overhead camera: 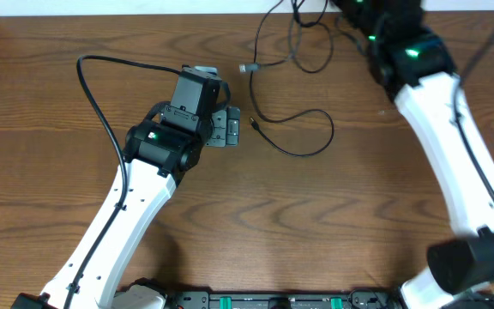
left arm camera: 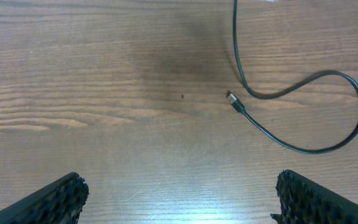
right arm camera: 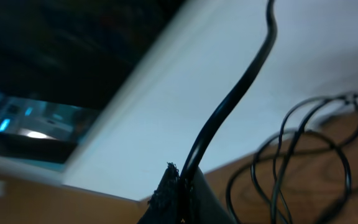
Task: Untangle cables
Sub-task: 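Pull the black cable up and rightward with the right gripper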
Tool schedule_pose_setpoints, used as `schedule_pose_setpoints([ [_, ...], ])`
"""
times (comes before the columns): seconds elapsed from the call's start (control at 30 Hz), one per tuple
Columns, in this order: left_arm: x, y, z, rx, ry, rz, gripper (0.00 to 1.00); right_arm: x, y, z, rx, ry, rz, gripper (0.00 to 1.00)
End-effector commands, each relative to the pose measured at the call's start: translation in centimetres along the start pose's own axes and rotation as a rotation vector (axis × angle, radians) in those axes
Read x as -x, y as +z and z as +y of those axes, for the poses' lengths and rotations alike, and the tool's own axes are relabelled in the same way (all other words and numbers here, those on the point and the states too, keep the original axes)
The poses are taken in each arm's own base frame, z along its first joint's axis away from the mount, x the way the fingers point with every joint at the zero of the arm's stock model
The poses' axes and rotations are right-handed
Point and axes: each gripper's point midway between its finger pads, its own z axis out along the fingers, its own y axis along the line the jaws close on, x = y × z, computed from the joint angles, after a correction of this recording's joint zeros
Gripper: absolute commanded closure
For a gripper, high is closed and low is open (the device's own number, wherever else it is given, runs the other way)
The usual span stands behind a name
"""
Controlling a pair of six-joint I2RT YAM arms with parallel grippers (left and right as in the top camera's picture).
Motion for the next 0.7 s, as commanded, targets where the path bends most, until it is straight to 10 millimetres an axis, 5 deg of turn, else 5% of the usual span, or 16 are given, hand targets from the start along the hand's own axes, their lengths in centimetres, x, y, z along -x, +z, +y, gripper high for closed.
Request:
schedule_pose_setpoints([
  [0.0,-0.1,0.2,0.0,-0.001,-0.004,0.01,0.02,1.7,-2.3,1.4,0.008,-0.075,-0.044,0.99],
  [0.23,-0.1,0.2,0.0,-0.001,-0.004,0.01,0.02,2.2,-5.5,2.5,-0.002,-0.086,-0.036,0.99],
  [0.67,-0.1,0.2,0.0,-0.001,-0.004,0.01,0.03,-0.5,-6.4,0.2,-0.091,-0.11,0.092,0.99],
])
